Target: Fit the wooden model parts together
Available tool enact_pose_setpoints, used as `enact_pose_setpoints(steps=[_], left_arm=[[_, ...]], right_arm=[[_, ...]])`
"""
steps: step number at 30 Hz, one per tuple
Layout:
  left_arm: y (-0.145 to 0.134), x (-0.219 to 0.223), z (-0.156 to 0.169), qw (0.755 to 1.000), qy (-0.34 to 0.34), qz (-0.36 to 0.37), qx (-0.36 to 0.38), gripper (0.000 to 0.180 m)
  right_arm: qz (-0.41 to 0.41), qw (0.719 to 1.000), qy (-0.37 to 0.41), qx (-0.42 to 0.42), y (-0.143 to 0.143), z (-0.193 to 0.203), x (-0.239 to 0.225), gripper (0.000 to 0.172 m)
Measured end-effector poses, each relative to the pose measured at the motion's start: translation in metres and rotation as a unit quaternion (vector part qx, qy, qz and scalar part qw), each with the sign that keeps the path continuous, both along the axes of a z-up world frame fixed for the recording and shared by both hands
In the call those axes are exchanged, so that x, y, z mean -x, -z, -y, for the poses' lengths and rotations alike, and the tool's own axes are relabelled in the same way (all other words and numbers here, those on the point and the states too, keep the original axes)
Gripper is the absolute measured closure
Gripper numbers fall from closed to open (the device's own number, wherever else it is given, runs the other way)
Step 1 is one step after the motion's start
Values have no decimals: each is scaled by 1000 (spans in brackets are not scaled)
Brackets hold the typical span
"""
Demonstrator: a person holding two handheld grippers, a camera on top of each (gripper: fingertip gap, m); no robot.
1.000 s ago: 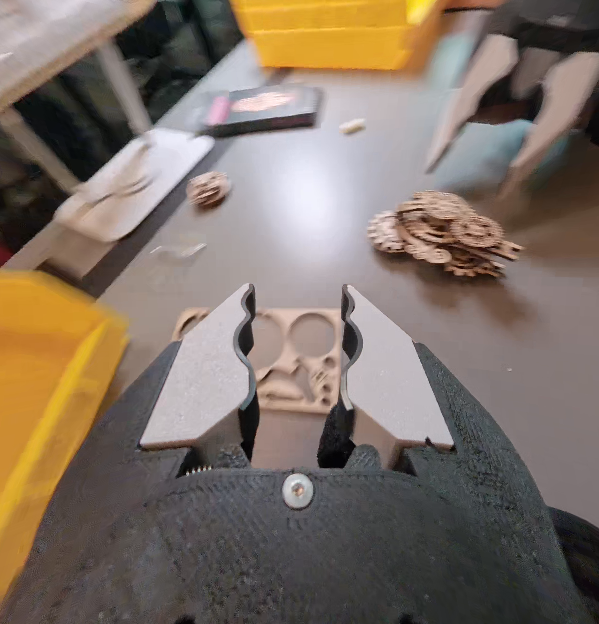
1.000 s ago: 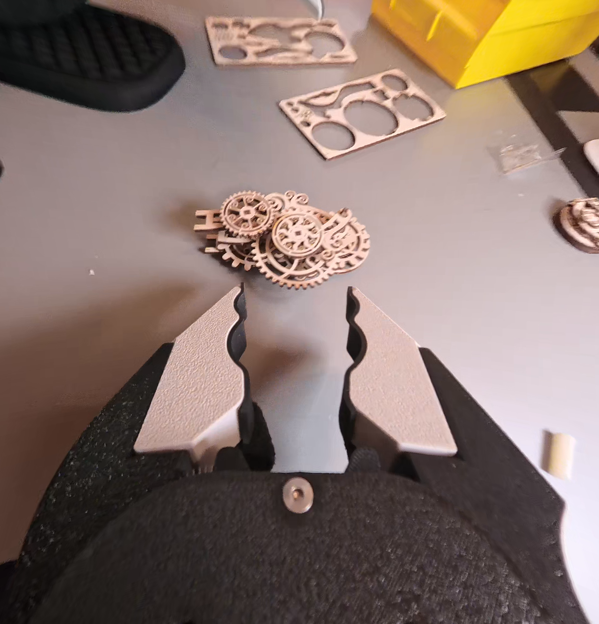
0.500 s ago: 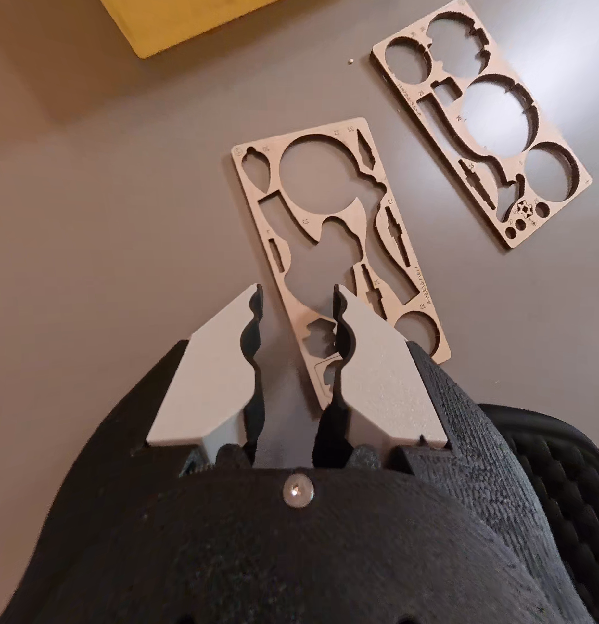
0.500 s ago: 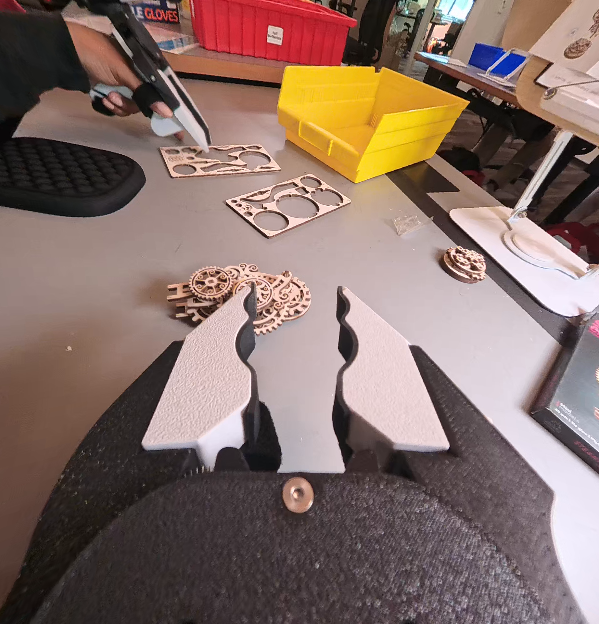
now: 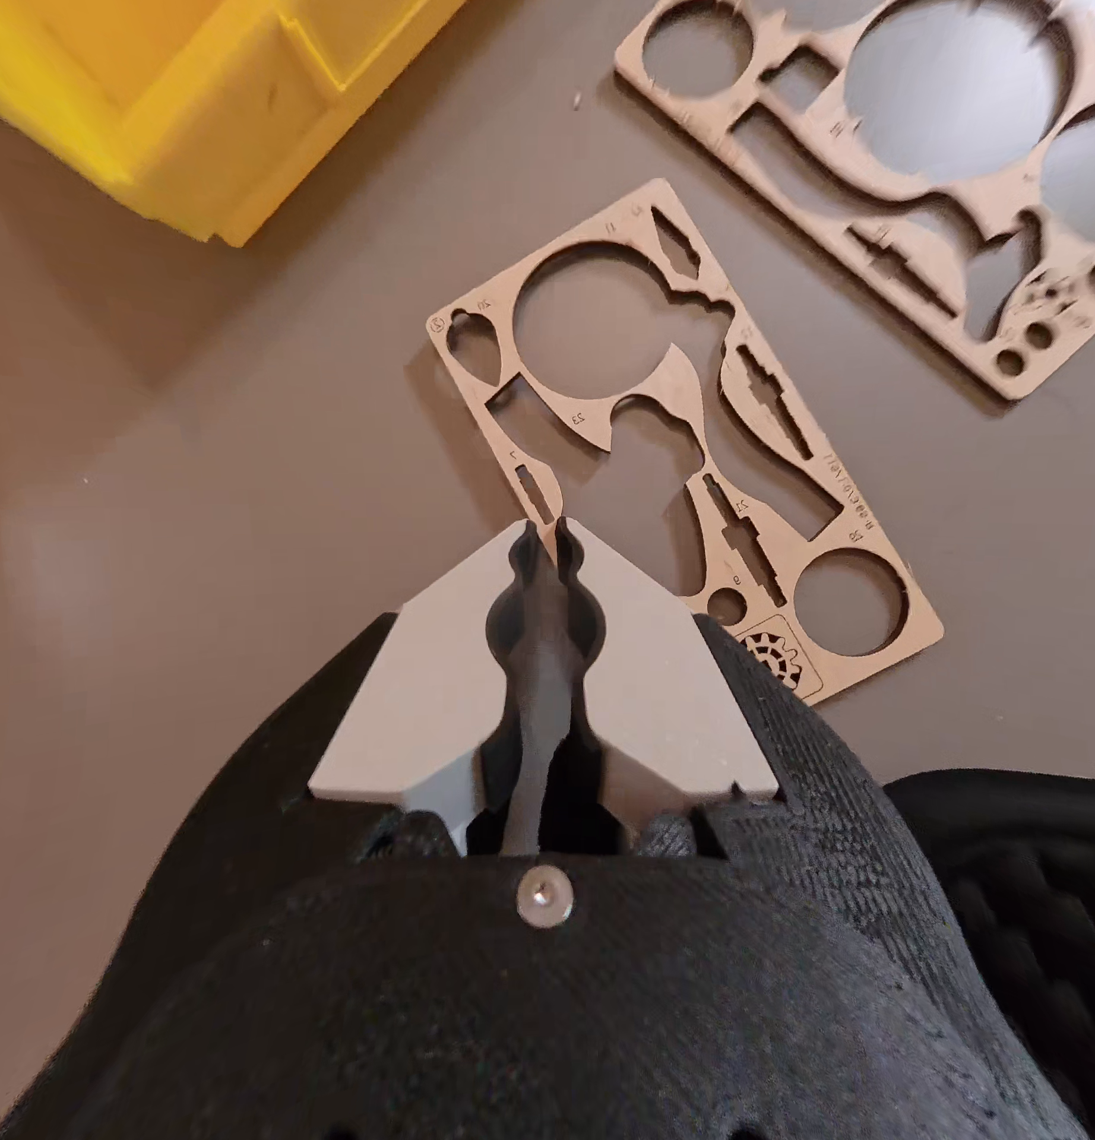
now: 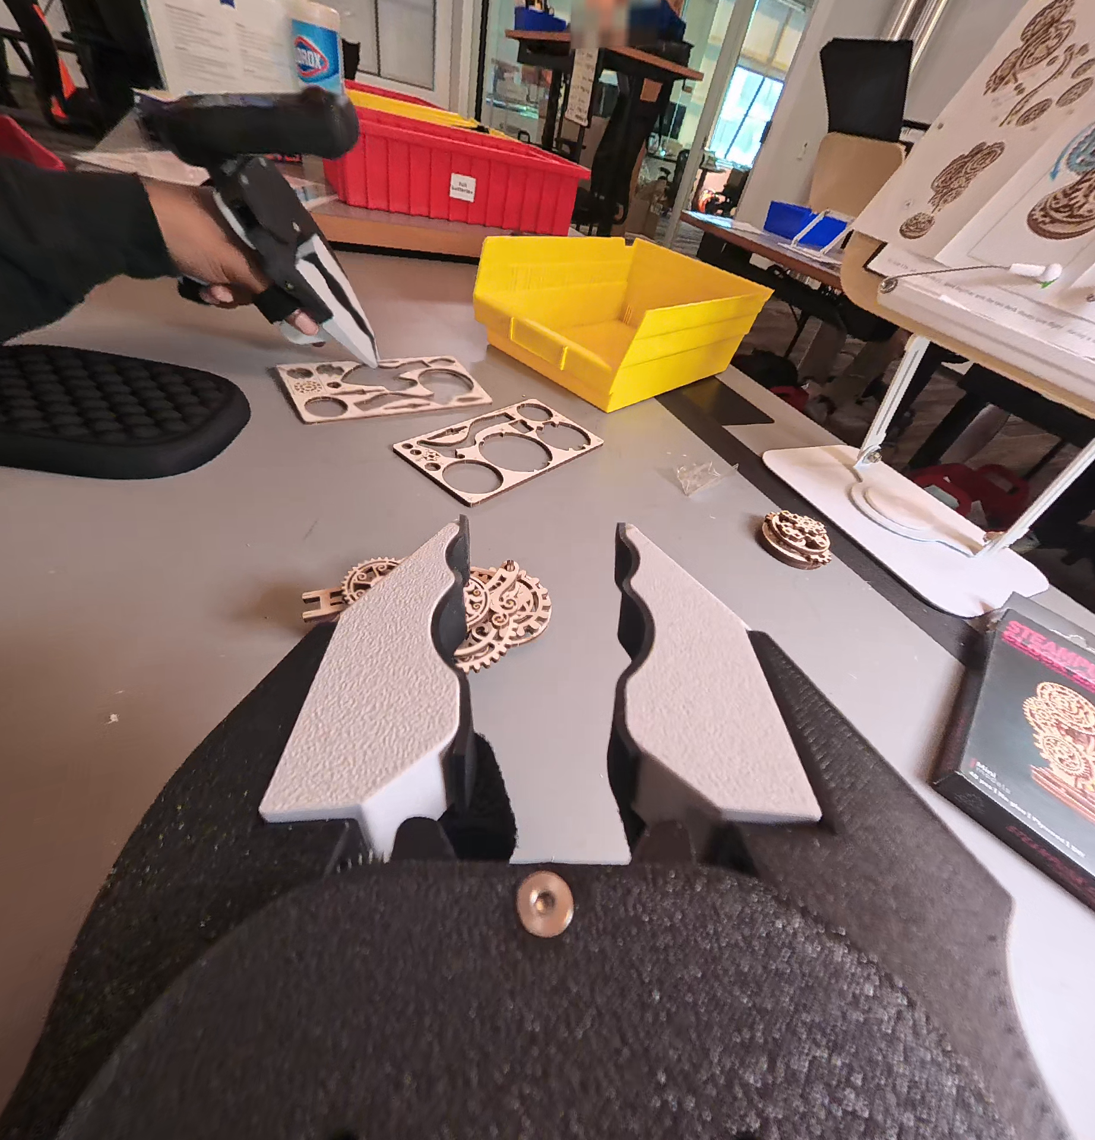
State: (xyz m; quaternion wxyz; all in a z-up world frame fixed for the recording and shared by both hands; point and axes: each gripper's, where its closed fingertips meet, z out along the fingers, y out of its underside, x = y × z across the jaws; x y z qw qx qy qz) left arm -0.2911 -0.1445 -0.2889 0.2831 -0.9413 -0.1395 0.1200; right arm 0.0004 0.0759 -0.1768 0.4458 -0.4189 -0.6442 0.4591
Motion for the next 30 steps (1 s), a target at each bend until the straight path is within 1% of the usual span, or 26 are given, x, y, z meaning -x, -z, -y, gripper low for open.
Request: enact_pose_setpoints(steps=[1,3,6,8,10,11,13,15,17,18,20,21,23,24,25,26,27,28,29,30], left_arm=[[-8,-4,-6,999,3,3,-32,176],[-32,-11,-17,995,6,-3,-100,176],[-82,-30,-40,979,35,-21,-201,177],[-122,-50,-62,958,62,-15,-281,177],[-160,-76,-86,928,95,1,-359,177],[-175,-90,-100,915,109,9,-389,177],[-195,-120,-128,894,141,21,-425,177],[-201,-149,-157,880,168,28,-443,177],[-197,-176,-182,873,188,33,-449,177],[-194,-186,-192,871,191,30,-451,177],[-185,-198,-206,869,192,26,-455,177],[-182,-199,-209,868,187,24,-459,177],[-178,-203,-209,861,205,30,-465,174],[-174,-206,-209,859,218,47,-461,160],[-168,-211,-208,857,234,78,-453,142],[-163,-215,-207,850,244,125,-449,130],[-158,-223,-205,839,261,181,-443,119],[-153,-236,-202,820,286,244,-432,120],[-150,-252,-195,789,324,311,-419,127],[-153,-266,-188,753,354,372,-411,136]], right_arm=[[-1,1000,1,2,0,0,0,126],[-3,1000,4,9,-1,2,0,126],[0,998,1,57,-3,10,4,125],[0,993,-11,120,-8,22,8,122],[2,982,-25,185,-14,38,14,118],[2,975,-37,218,-19,47,17,115],[-4,960,-53,274,-30,60,22,110],[-9,950,-52,307,-38,65,27,108],[-11,944,-43,327,-40,63,31,116],[-13,941,-38,335,-39,60,32,125],[-13,938,-27,346,-34,50,33,168],[-5,938,-34,344,-29,47,32,168],[6,942,-46,332,-22,35,26,169],[-1,941,-61,334,-25,30,20,170],[-5,938,-80,336,-29,26,14,170],[-3,939,-94,331,-31,23,9,170],[-1,942,-106,320,-33,21,6,170],[1,944,-121,308,-36,23,2,170],[2,946,-131,296,-37,24,0,170],[2,949,-132,285,-38,24,0,170]])
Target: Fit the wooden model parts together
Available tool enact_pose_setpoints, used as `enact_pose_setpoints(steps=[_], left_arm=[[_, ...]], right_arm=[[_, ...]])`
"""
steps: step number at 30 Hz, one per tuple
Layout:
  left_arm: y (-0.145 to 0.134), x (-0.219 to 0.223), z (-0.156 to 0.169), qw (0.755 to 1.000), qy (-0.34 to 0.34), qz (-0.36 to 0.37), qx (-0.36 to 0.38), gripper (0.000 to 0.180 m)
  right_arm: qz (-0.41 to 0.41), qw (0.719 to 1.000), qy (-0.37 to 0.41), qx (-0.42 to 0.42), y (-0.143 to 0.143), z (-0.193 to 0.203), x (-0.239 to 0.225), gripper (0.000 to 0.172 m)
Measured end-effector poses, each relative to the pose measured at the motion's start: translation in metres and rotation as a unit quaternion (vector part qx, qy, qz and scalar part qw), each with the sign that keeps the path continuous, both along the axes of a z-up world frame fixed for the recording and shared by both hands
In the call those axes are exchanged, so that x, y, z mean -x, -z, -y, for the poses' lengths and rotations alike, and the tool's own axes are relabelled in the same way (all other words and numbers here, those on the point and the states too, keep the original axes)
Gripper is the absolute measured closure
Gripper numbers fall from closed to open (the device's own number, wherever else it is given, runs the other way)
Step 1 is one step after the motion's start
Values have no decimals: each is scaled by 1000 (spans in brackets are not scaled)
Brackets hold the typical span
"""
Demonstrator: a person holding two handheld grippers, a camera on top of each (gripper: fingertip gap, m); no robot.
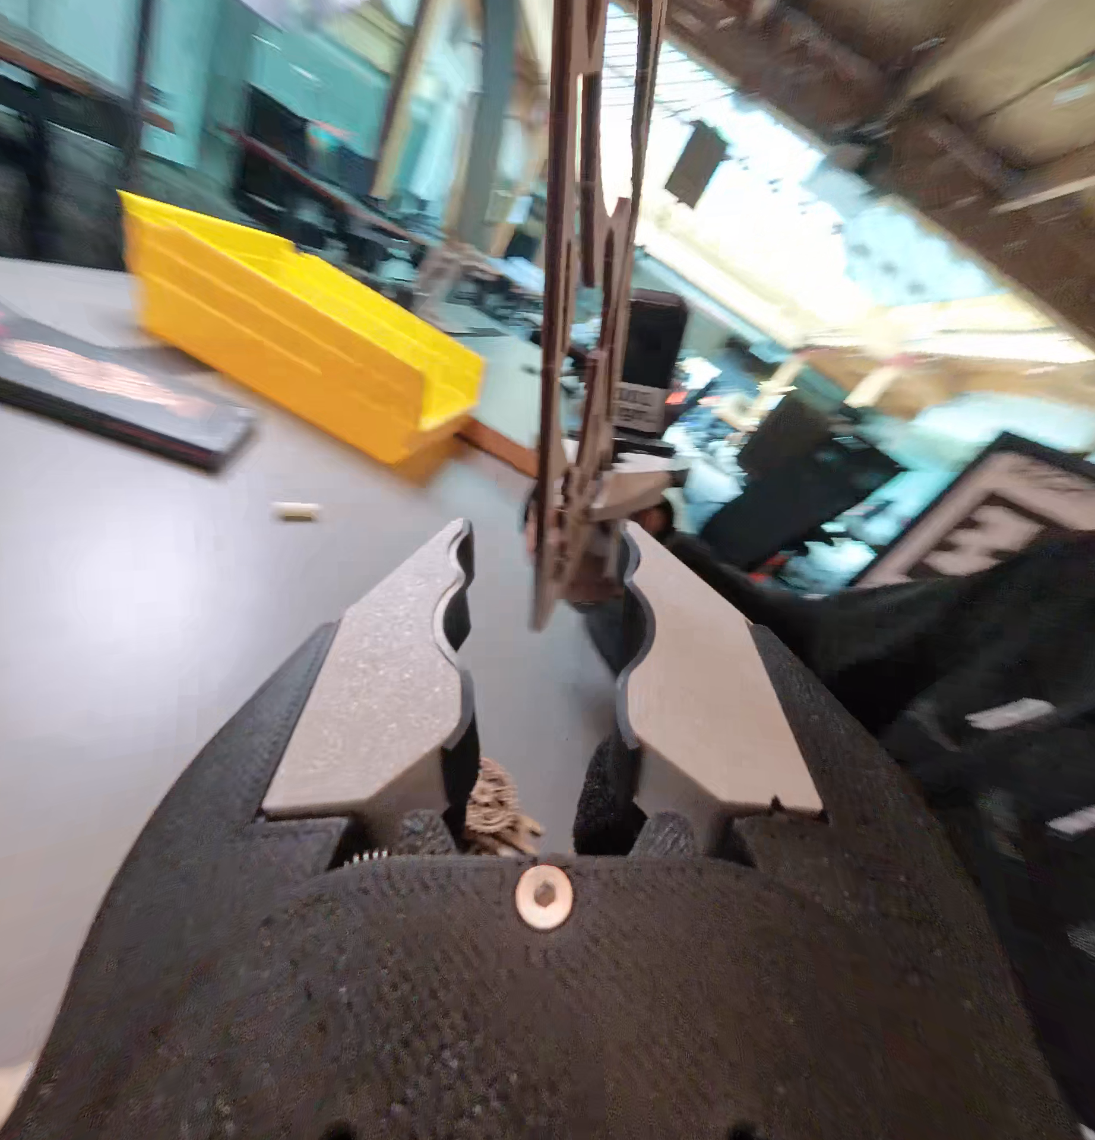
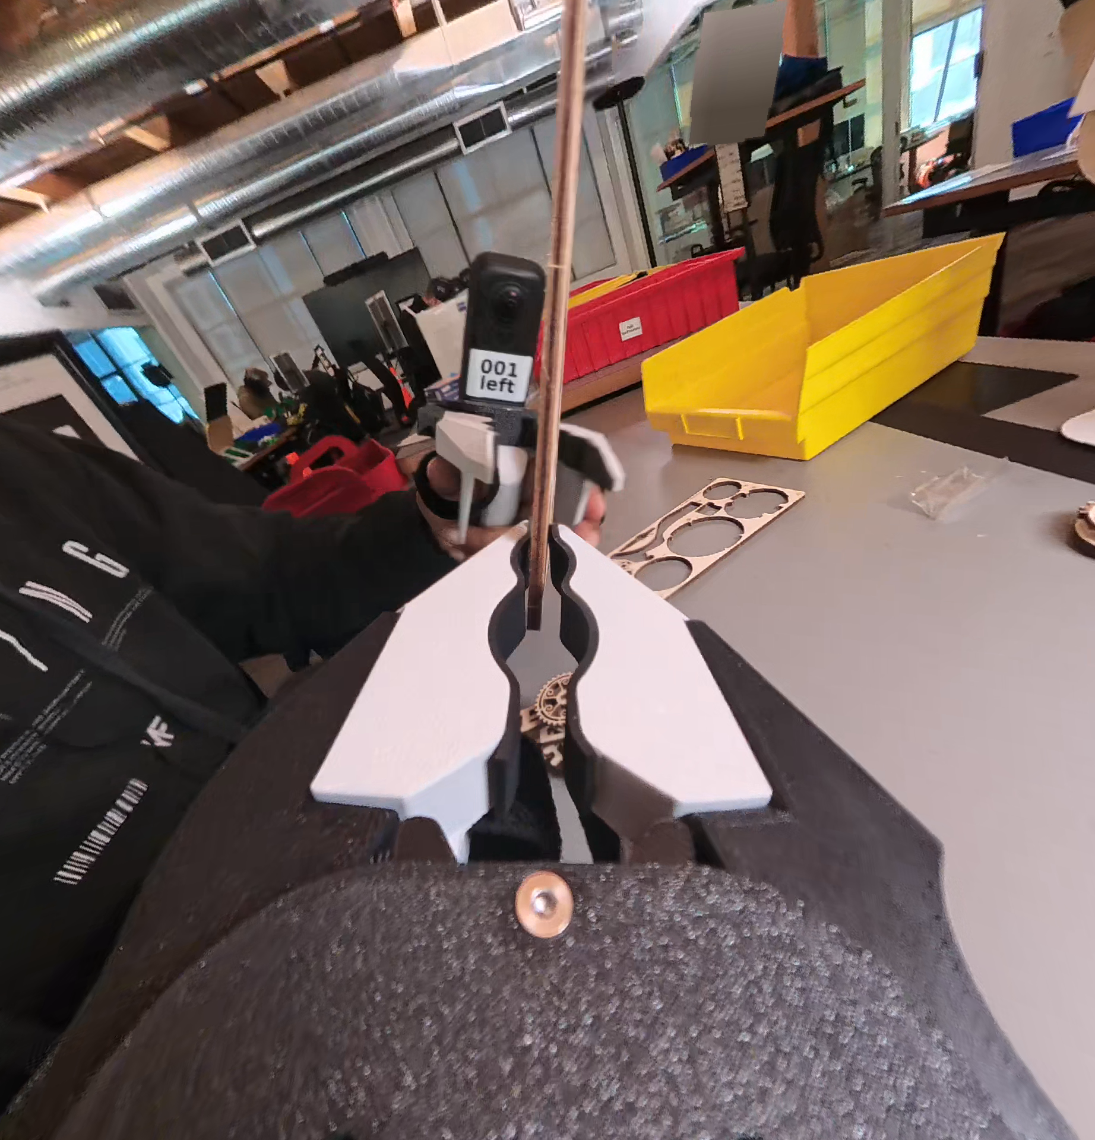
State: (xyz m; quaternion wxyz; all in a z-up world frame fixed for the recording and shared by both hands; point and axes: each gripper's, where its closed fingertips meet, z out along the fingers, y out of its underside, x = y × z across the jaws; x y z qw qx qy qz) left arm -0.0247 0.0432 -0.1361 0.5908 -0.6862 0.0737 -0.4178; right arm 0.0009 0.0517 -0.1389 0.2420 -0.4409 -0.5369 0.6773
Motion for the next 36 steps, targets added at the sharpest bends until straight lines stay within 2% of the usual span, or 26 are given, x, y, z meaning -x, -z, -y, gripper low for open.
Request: enact_pose_setpoints(steps=[1,2,4,5,10,13,15,21,24,33,36], left_arm=[[-4,-8,5,999,38,34,-3,144],[-5,-11,5,998,49,47,-6,152],[2,-15,0,999,44,16,-6,176],[5,-18,-1,999,47,0,-6,177],[1,-20,-18,999,38,0,-8,179],[-8,-20,-33,1000,20,2,-23,179],[-16,-22,-41,999,22,17,-33,179],[-22,-38,-59,998,43,16,-40,179],[-25,-43,-67,998,49,16,-41,179],[-18,-48,-88,998,25,-31,-49,178],[-15,-47,-86,999,31,-21,-39,179]], right_arm=[[2,1000,0,-9,1,1,0,170],[4,1000,-6,-14,2,3,0,170],[2,1000,-5,-12,3,4,0,170],[-2,1000,3,-9,1,1,1,170],[-25,998,48,29,-7,-21,2,167],[-35,995,64,60,-9,-32,-1,150],[-34,995,58,77,-7,-33,-2,144],[-63,989,101,83,-20,-52,-8,165],[-64,988,126,55,-21,-63,-12,169],[-9,972,235,-16,-10,-90,-15,164],[4,975,221,-16,-6,-87,-14,163]])
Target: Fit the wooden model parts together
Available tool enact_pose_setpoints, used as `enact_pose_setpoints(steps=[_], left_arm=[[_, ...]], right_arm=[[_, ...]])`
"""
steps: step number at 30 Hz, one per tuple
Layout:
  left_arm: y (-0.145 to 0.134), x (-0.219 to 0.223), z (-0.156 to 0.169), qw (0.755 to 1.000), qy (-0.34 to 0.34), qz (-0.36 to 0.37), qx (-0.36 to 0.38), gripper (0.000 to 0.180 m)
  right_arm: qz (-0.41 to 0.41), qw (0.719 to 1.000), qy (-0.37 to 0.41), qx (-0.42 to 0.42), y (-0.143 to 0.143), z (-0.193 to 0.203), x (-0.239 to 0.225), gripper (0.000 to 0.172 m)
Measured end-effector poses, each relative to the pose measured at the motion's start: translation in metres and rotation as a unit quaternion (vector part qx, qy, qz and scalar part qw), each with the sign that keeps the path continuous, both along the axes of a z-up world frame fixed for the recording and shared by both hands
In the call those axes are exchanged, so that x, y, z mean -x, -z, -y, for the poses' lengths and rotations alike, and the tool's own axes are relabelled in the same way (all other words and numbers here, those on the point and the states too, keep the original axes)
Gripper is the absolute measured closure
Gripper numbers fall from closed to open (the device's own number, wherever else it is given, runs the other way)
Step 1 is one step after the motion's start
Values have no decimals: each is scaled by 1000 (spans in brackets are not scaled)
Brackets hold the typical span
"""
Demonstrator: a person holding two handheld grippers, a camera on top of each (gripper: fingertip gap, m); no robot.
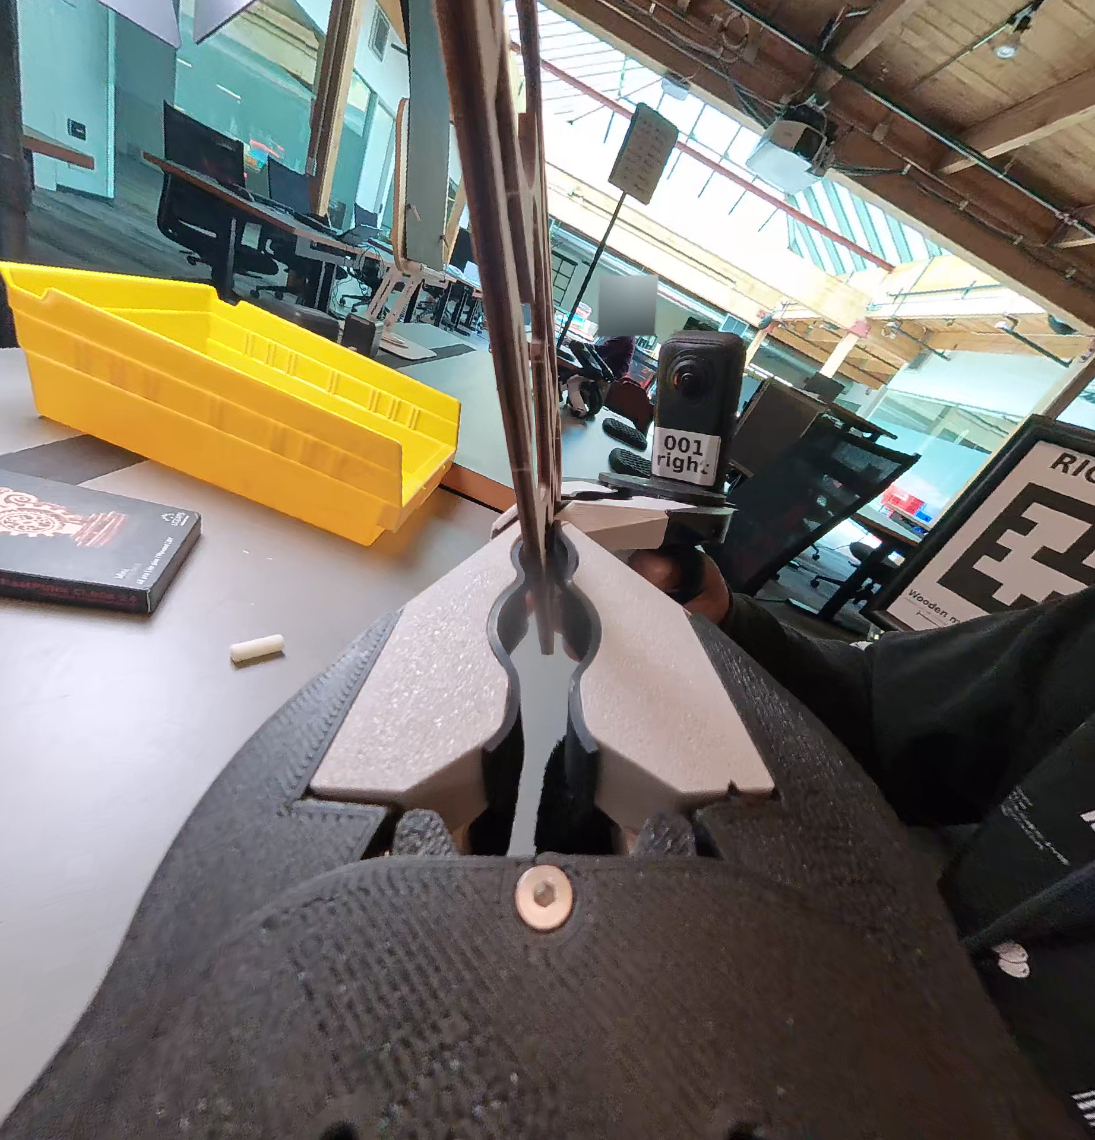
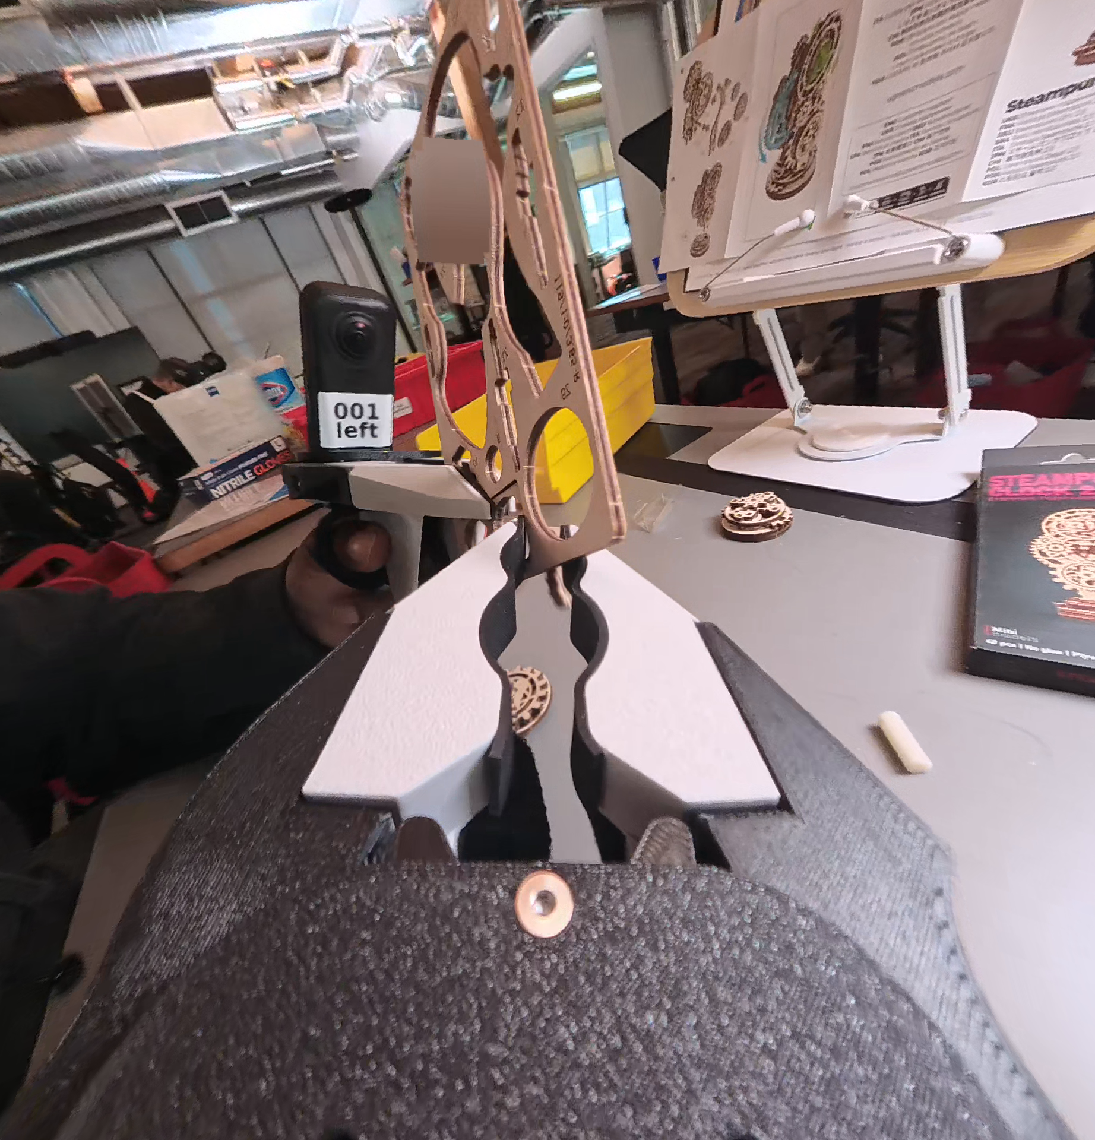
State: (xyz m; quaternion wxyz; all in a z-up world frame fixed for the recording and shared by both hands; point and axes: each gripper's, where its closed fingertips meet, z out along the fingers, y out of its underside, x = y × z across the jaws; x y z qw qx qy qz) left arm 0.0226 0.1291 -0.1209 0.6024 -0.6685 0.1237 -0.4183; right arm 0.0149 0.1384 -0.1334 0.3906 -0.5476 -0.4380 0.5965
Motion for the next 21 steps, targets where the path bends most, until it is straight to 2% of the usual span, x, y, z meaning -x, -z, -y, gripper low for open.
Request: enact_pose_setpoints(steps=[3,5,7,9,12,14,16,18,21], left_arm=[[18,1,-4,998,1,2,59,179],[31,6,-8,995,0,28,97,179],[35,16,-12,991,-7,61,121,179],[25,31,-13,990,-20,82,111,179],[-4,63,-6,994,-47,69,75,179],[-20,81,9,995,-38,54,74,179],[-26,106,30,994,-59,44,84,179],[-14,129,60,989,-70,23,130,179],[23,173,124,968,-120,24,220,179]], right_arm=[[64,997,-22,40,24,-5,1,157],[101,993,-23,54,39,-13,0,142],[99,993,-15,54,42,-23,-4,132],[85,995,-9,59,39,-30,-7,131],[81,996,6,36,40,-34,-8,130],[92,996,12,5,45,-32,-5,130],[104,994,21,-26,52,-31,-2,130],[122,991,21,-47,59,-28,0,132],[140,987,19,-77,65,-22,3,133]])
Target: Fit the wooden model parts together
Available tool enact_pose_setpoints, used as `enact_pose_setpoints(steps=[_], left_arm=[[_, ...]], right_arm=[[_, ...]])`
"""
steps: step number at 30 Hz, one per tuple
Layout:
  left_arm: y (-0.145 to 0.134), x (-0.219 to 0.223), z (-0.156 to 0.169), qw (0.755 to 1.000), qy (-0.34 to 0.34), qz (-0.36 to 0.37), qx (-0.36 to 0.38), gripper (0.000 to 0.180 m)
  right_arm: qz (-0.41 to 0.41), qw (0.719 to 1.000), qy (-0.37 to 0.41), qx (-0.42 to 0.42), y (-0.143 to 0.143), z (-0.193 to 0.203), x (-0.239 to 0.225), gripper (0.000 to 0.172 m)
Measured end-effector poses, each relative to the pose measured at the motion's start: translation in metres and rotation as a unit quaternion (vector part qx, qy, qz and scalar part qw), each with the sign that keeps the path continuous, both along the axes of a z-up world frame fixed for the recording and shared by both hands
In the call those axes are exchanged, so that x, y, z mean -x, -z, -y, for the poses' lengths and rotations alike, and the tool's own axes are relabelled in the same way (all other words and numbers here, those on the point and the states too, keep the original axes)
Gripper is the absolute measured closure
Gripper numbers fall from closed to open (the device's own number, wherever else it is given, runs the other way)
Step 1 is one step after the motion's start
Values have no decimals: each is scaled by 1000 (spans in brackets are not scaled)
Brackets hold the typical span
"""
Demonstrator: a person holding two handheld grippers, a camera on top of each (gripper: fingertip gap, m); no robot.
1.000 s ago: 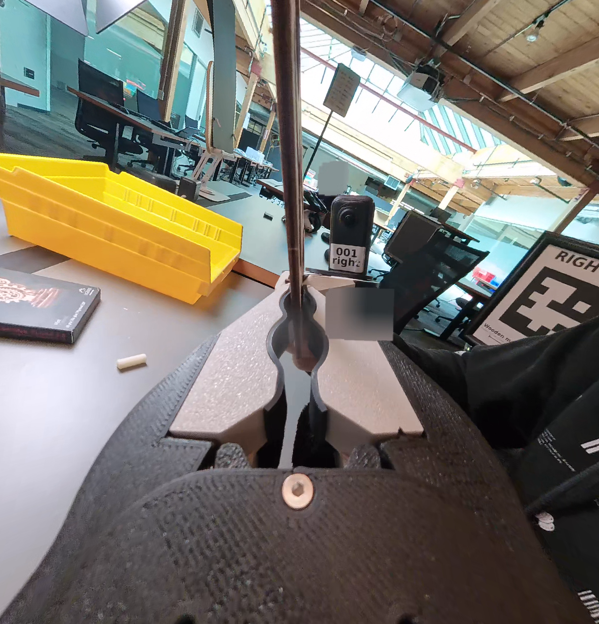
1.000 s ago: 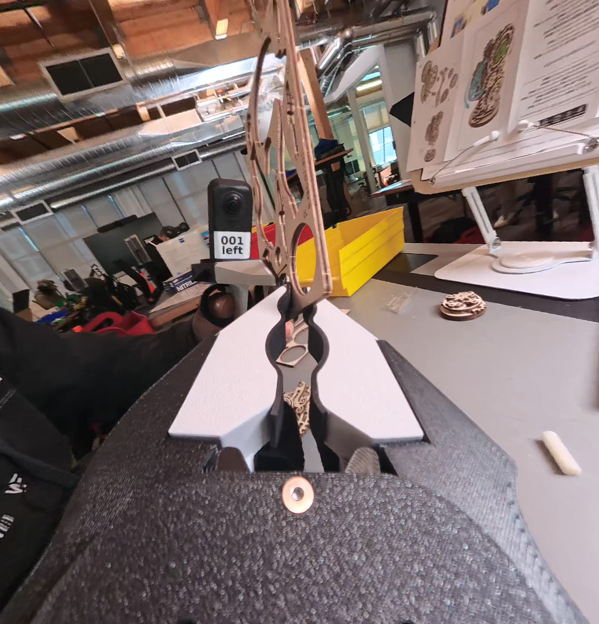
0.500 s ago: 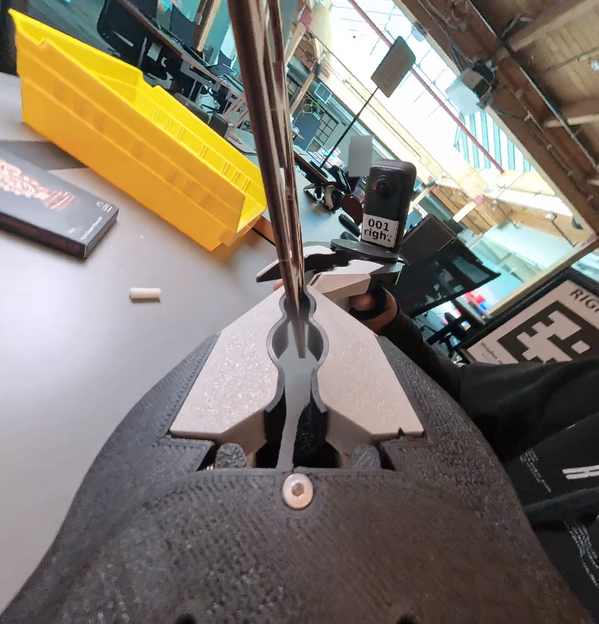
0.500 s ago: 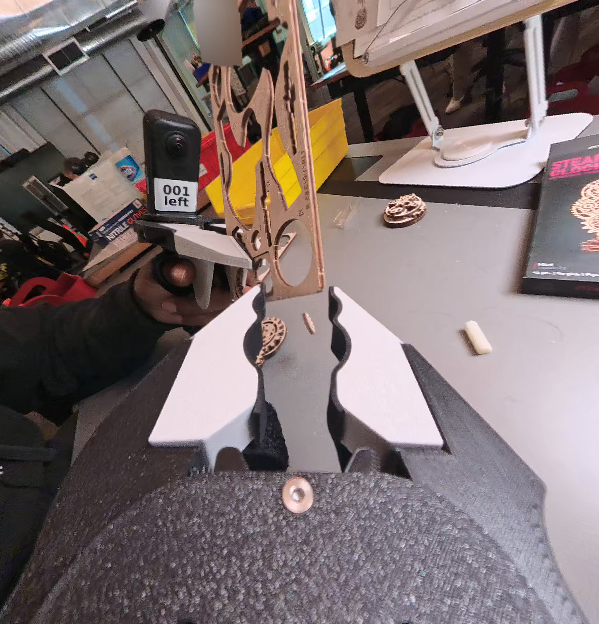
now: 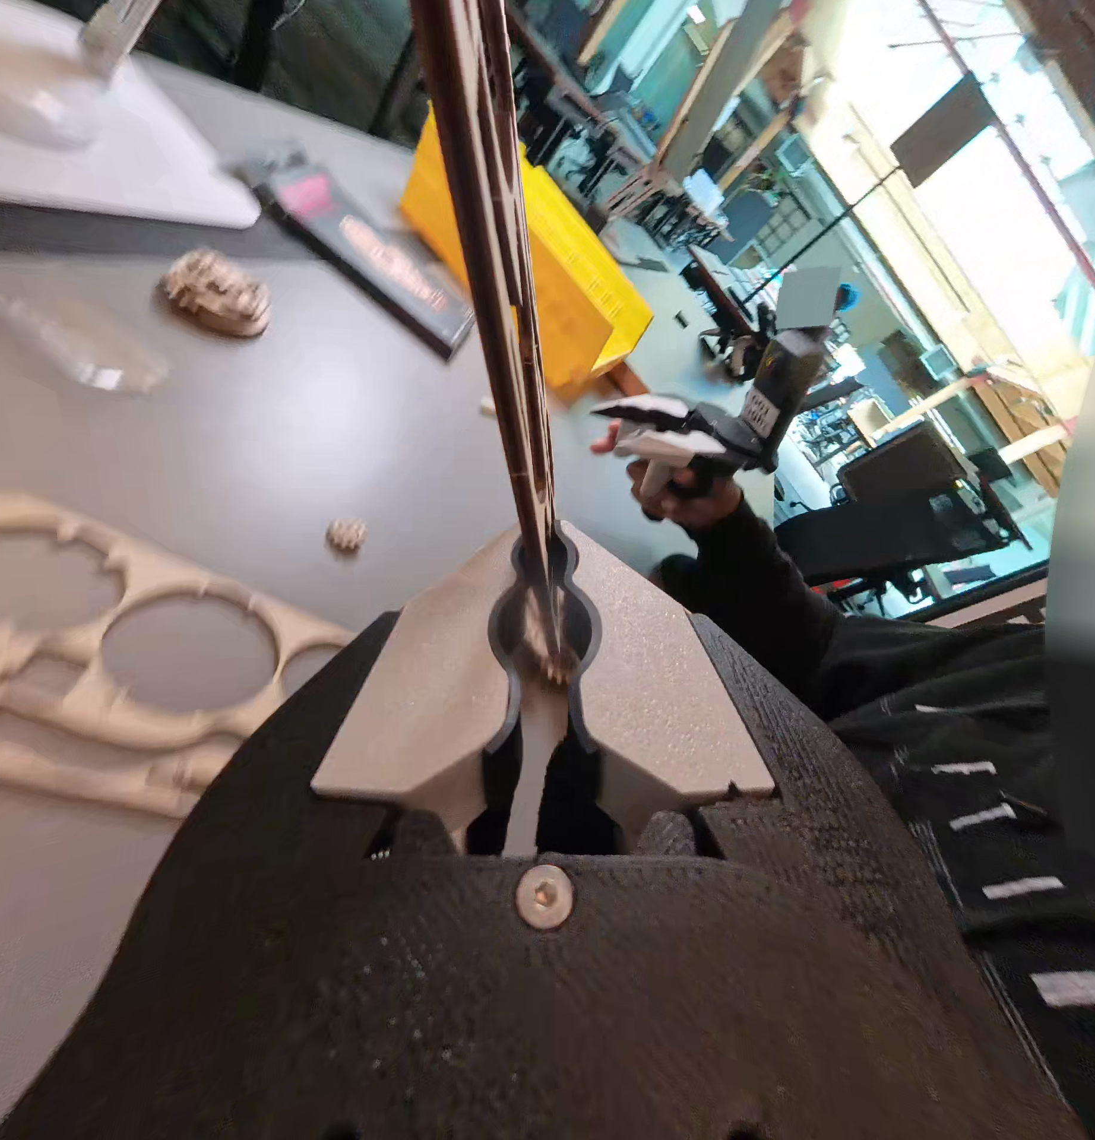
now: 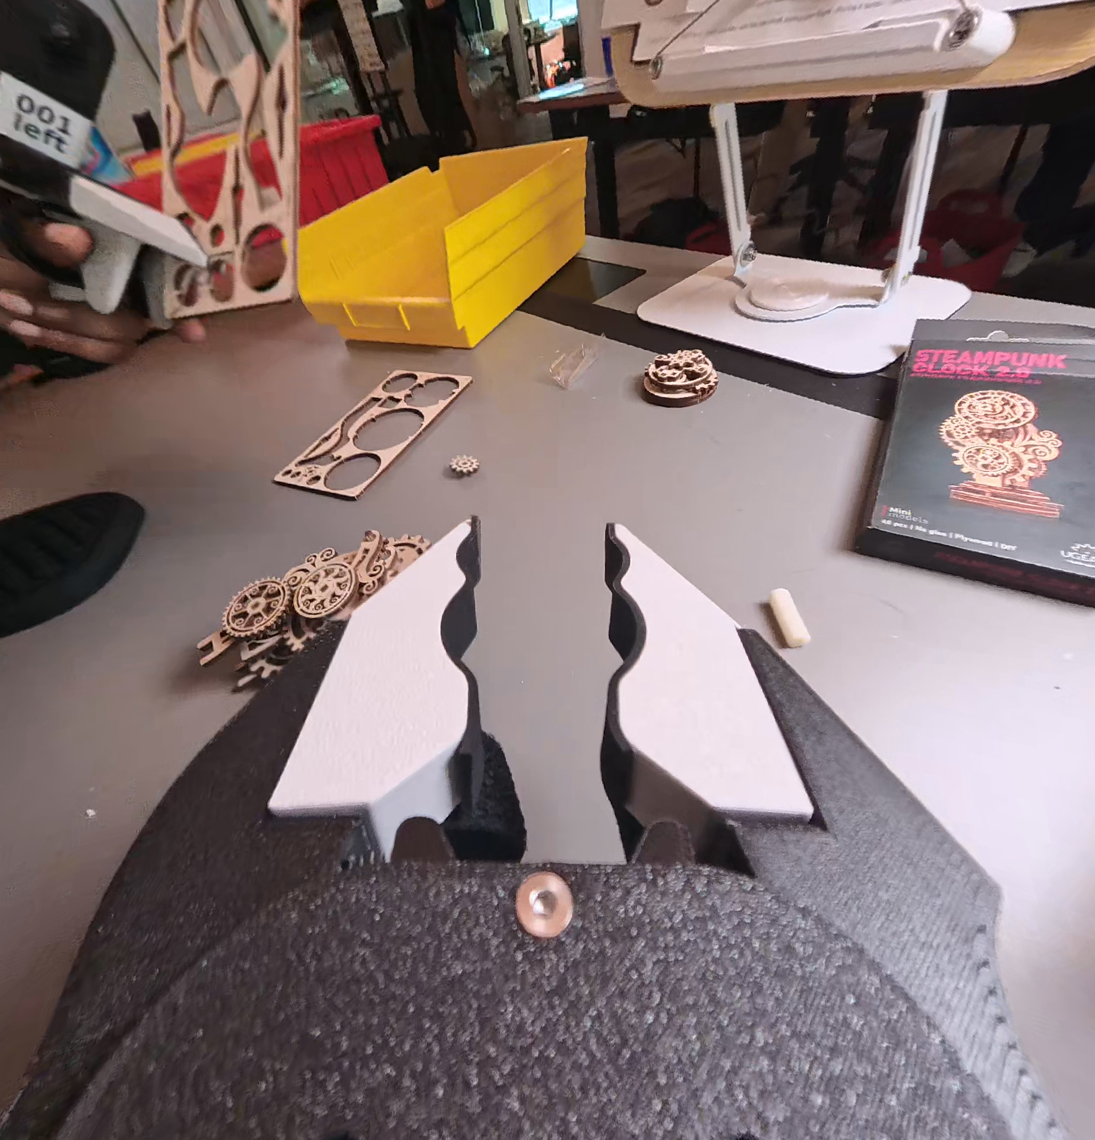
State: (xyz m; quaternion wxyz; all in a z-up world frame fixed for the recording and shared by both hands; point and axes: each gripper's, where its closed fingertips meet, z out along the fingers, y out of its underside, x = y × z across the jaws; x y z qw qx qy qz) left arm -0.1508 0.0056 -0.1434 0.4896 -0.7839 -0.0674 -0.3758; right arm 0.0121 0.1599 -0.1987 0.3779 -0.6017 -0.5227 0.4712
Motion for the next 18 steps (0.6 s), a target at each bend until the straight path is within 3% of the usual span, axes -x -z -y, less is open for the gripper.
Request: enact_pose_setpoints(steps=[6,10,12,13,15,18], left_arm=[[76,45,140,981,-78,80,158,177],[107,49,178,969,-91,92,212,176],[118,55,180,964,-103,68,237,165],[122,57,181,962,-102,42,251,155],[136,69,189,944,-102,-80,305,134],[137,105,196,883,-126,-288,347,117]], right_arm=[[29,999,-7,-41,11,10,6,138],[29,999,-11,-26,14,13,9,140],[24,1000,-10,-14,14,14,8,141],[22,1000,-8,-8,13,13,8,141],[17,1000,-3,-2,12,10,6,142],[0,1000,7,-5,5,5,3,142]])
